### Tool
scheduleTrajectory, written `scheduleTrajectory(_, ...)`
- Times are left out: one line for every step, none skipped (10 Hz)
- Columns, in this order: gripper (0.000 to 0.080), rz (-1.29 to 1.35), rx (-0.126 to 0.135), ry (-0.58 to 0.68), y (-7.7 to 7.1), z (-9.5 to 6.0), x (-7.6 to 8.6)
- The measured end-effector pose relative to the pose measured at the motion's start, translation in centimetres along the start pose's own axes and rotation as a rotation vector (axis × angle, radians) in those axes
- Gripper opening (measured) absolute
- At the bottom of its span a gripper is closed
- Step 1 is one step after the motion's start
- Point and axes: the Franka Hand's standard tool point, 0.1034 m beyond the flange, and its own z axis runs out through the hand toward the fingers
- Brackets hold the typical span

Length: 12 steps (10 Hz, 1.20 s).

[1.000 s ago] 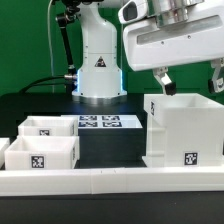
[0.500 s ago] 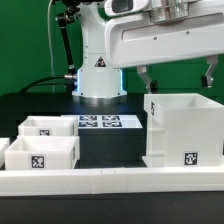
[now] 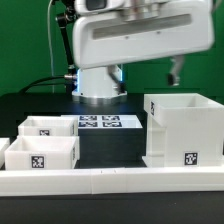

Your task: Assemble drawer

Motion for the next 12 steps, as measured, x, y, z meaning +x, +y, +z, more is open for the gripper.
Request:
scheduleTrajectory(0.0649, 0.0, -0.009, 0.006, 2.1, 0.1, -0.4)
scheduleTrajectory(0.0649, -0.029, -0.014, 0.003, 4.4, 0.3, -0.6)
scheduleTrajectory(0.0649, -0.06, -0.016, 0.001, 6.1, 0.6, -0.7)
scheduleTrajectory(0.0649, -0.039, -0.017, 0.0, 6.1, 0.7, -0.8)
scheduleTrajectory(0.0649, -0.043, -0.016, -0.001, 5.9, 0.7, -0.7)
scheduleTrajectory(0.0649, -0.042, -0.016, -0.001, 6.0, 0.7, -0.8)
scheduleTrajectory(0.0649, -0.042, -0.016, -0.002, 6.0, 0.8, -0.8)
scheduleTrajectory(0.0649, -0.041, -0.017, -0.004, 6.1, 0.9, -0.8)
scheduleTrajectory(0.0649, -0.039, -0.043, -0.017, 6.9, 1.3, -1.2)
scheduleTrajectory(0.0649, -0.026, -0.088, -0.014, 7.9, 2.0, -1.6)
scheduleTrajectory(0.0649, -0.014, -0.101, 0.001, 8.9, 3.1, -1.8)
scheduleTrajectory(0.0649, -0.021, -0.116, 0.022, 9.8, 4.0, -1.6)
